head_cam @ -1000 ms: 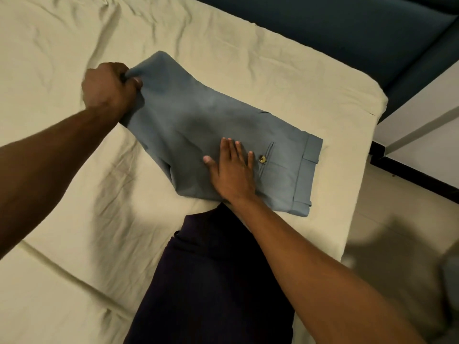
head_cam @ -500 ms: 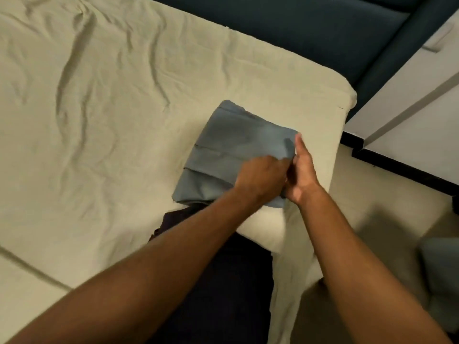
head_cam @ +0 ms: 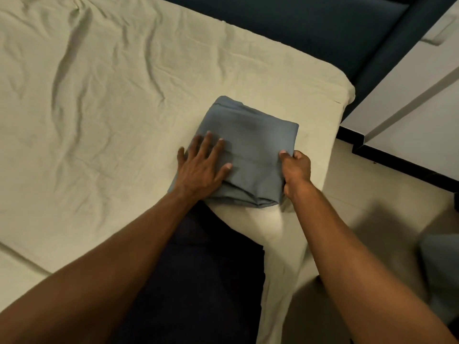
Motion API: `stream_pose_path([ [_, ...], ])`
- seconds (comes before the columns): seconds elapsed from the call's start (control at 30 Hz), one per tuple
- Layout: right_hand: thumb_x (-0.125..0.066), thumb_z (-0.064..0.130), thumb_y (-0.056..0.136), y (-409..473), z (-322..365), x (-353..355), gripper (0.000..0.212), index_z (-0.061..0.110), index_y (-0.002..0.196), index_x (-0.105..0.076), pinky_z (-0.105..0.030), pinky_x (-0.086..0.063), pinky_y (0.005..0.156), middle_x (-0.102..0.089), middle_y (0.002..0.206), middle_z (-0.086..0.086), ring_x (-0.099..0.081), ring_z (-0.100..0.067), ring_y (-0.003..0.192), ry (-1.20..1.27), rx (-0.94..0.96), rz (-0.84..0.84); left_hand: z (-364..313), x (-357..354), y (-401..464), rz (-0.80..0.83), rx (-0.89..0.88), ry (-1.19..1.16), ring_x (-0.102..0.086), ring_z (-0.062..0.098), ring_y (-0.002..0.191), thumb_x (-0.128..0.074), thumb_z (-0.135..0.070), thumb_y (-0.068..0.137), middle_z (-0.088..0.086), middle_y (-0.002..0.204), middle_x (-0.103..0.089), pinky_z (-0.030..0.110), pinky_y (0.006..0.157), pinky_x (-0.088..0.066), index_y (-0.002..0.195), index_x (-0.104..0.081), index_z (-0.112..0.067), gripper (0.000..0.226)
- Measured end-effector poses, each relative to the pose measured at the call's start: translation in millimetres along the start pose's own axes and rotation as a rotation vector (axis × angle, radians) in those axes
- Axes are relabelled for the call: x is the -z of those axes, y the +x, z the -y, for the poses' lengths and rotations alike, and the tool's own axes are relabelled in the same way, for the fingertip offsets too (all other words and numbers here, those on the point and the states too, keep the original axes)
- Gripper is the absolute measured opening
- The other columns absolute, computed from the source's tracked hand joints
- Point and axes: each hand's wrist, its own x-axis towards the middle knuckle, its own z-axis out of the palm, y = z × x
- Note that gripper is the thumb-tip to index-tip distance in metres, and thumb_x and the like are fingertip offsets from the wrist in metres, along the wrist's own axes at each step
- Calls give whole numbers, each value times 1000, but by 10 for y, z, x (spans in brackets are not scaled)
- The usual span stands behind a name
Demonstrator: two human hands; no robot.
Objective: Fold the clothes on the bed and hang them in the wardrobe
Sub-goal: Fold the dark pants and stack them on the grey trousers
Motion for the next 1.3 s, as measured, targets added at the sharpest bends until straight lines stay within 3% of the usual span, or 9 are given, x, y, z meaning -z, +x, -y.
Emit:
stream_pose_path([
  [0.13, -59, 25, 93, -29, 19, 47, 50, 11, 138, -43, -40, -44, 92, -50, 136, -11, -50, -35, 122, -548, 425, -210, 133, -142, 22, 30, 4, 8, 15, 22, 153, -11, -78, 91, -5, 167, 14, 59, 120, 5, 157, 4, -40, 78],
  [0.23, -53, 34, 96, 21, -50, -62, 61, 11, 149, -35, -54, -38, 106, -34, 156, -15, -34, -40, 139, -862, 876, -53, 93, -114, 108, -70, -35, 23, 15, 21, 153, -13, -75, 92, -4, 167, 14, 56, 120, 7, 158, 4, -40, 76],
  [0.3, -41, 47, 98, 115, -155, -144, 65, 17, 154, -29, -57, -27, 113, -23, 163, -9, -20, -39, 148, -1045, 952, 92, 94, -109, 192, -69, -73, 43, 13, 20, 153, -10, -77, 91, -4, 167, 11, 56, 121, 4, 157, 4, -41, 77],
  [0.63, -14, 62, 100, 220, -505, 79, 70, 25, 159, -8, -58, -5, 120, -3, 167, -1, -1, -30, 153, -1170, 762, 101, 655, -41, -1, 27, 90, 66, 0, 28, 154, -2, -82, 86, 2, 168, 0, 58, 120, -6, 158, 3, -38, 84],
  [0.87, -39, 50, 101, -932, -896, 462, 70, 2, 151, -29, -45, -39, 104, -52, 140, -17, -45, -36, 128, -563, 523, -51, 712, 167, -1119, -151, 406, -167, -47, 43, 121, -37, -65, 91, 22, 137, -49, 56, 94, -43, 142, -42, -10, 76],
  [0.97, -47, 53, 96, -1579, -1184, 614, 69, 9, 148, -37, -41, -48, 92, -63, 115, -8, -55, -29, 111, -505, 396, -17, 706, 130, -1640, -72, 508, -226, -52, 40, 115, -48, -62, 91, 18, 124, -58, 51, 92, -45, 127, -54, -12, 62],
  [1.1, -60, 48, 93, -2084, -1287, 672, 67, 14, 146, -39, -34, -47, 96, -61, 129, -7, -58, -25, 117, -490, 40, 160, 596, 182, -1945, 156, 644, -428, -59, 32, 115, -61, -56, 89, 8, 124, -63, 42, 94, -47, 130, -51, -17, 58],
  [1.2, -71, 42, 87, -2252, -1232, 640, 64, 21, 137, -37, -23, -47, 79, -56, 119, 3, -59, -14, 100, -304, -149, 302, 571, 292, -2020, 309, 724, -733, -63, 25, 107, -69, -42, 89, 4, 121, -64, 37, 89, -52, 135, -52, -14, 56],
  [1.3, -81, 33, 79, -2279, -1176, 627, 64, 22, 128, -42, -29, -54, 81, -59, 116, 5, -62, -12, 98, -95, -294, 391, 561, 417, -2120, 357, 688, -948, -69, 23, 101, -73, -26, 88, 3, 111, -72, 33, 87, -55, 127, -63, -13, 43],
])
